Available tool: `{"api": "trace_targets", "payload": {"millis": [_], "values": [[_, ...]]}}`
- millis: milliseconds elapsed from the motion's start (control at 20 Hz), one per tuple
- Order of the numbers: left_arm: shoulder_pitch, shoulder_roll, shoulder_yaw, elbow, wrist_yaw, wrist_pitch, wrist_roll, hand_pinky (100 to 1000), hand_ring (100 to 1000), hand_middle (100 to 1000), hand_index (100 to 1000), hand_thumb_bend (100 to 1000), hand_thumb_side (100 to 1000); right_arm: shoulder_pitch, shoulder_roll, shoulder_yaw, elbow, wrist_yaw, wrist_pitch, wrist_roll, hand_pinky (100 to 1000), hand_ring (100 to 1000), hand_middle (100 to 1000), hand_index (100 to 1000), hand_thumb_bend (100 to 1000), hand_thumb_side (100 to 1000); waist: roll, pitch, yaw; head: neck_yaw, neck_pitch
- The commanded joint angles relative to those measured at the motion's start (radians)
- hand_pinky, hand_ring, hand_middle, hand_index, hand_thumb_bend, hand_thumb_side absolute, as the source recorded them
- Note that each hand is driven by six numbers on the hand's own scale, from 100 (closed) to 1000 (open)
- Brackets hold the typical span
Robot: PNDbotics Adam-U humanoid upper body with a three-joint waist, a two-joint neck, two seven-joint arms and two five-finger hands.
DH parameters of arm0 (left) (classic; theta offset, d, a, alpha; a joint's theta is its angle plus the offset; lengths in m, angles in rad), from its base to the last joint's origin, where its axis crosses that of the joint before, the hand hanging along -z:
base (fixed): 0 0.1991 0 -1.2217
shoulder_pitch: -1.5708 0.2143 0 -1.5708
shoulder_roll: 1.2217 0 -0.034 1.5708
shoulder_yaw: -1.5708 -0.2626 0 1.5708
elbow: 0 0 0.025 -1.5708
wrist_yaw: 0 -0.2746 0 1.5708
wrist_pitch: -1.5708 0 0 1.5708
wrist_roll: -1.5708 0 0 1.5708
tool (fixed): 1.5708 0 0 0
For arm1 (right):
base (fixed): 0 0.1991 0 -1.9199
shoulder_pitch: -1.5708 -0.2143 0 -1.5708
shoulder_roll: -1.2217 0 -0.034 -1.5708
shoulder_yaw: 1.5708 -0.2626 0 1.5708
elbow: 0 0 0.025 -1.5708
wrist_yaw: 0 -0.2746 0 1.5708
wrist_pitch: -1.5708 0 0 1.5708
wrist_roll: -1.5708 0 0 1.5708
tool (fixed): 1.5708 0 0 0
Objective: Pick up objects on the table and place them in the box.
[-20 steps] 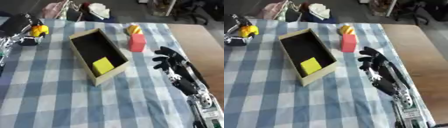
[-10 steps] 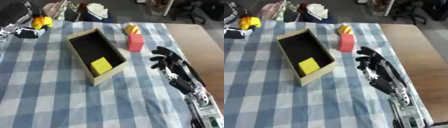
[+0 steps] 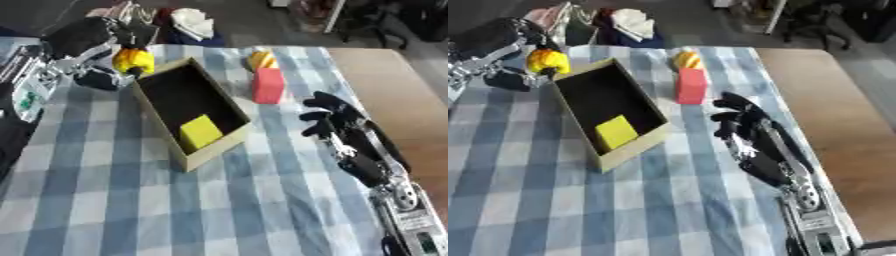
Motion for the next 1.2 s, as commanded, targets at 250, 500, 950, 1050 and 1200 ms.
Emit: {"api": "trace_targets", "payload": {"millis": [250,500,950,1050,1200], "values": [[-0.013,-0.031,-0.033,-0.022,0.019,-0.031,-0.055,684,542,475,726,100,223,-0.012,-0.008,0.002,-0.01,-0.005,-0.001,0.006,648,780,826,927,100,501,0.003,-0.034,-0.004,0.003,-0.002],[-0.008,-0.059,-0.051,-0.019,0.005,-0.044,-0.097,700,577,521,759,100,237,-0.014,-0.006,0.003,-0.01,-0.005,-0.001,0.007,648,781,825,927,100,501,0.001,-0.034,-0.007,0.003,-0.004],[0.001,-0.062,-0.069,-0.029,-0.024,-0.085,-0.172,766,711,701,859,197,271,-0.014,-0.006,0.003,-0.01,-0.005,0.0,0.007,647,781,825,927,100,499,0.002,-0.035,-0.006,0.001,-0.004],[0.0,-0.059,-0.067,-0.037,-0.02,-0.088,-0.18,779,733,733,867,229,269,-0.014,-0.007,0.003,-0.01,-0.006,0.0,0.007,647,781,825,927,100,498,0.002,-0.037,-0.005,0.001,-0.004],[-0.002,-0.053,-0.065,-0.051,-0.009,-0.09,-0.186,800,765,778,886,262,261,-0.013,-0.008,0.002,-0.009,-0.006,0.0,0.006,647,781,825,927,100,498,0.002,-0.039,-0.003,0.002,-0.004]]}}
